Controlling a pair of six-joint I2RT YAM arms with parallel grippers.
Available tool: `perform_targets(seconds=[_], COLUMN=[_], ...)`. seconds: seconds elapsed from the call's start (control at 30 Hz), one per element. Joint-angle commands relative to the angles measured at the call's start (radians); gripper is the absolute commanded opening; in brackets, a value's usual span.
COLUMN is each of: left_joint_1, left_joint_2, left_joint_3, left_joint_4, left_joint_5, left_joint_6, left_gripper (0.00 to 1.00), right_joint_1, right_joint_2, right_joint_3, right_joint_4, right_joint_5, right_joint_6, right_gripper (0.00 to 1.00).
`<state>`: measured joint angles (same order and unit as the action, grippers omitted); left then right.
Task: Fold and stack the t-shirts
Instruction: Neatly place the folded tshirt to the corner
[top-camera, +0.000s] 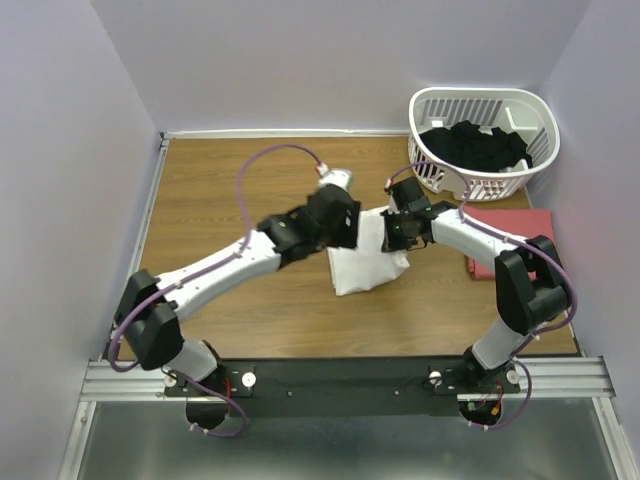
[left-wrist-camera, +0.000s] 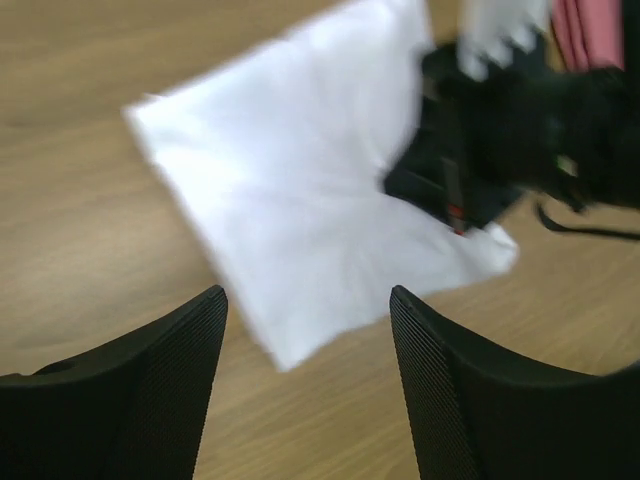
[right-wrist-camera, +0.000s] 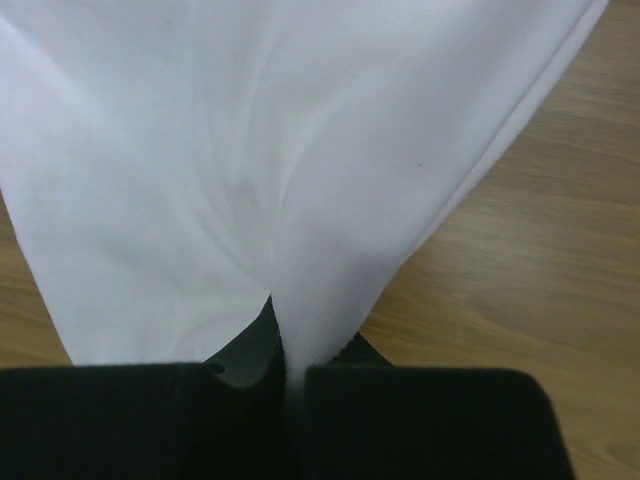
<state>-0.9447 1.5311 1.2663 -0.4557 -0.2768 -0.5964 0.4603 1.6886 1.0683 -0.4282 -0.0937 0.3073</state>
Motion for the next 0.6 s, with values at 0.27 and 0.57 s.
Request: perform_targets(seconds=[0.27, 0.57], left_joint_1=[0.463, 0.612], left_joint_2=[-0.282, -0.347], left_joint_3=[-0.189, -0.281], left_joint_4=[0.060, 0.114], left_joint_5=[0.129, 0.088], left_joint_6=[0.236, 0.236], left_gripper=[0.79, 0.80], right_joint_1=[-0.118, -0.206], right_joint_2=[-0.135, -0.187], right_joint_3=[0.160, 0.188], right_joint_4=[-0.366, -0.383], right_joint_5=[0.566, 0.732], right_joint_6=[-0.198, -0.333], right_gripper=[0.00, 0.00])
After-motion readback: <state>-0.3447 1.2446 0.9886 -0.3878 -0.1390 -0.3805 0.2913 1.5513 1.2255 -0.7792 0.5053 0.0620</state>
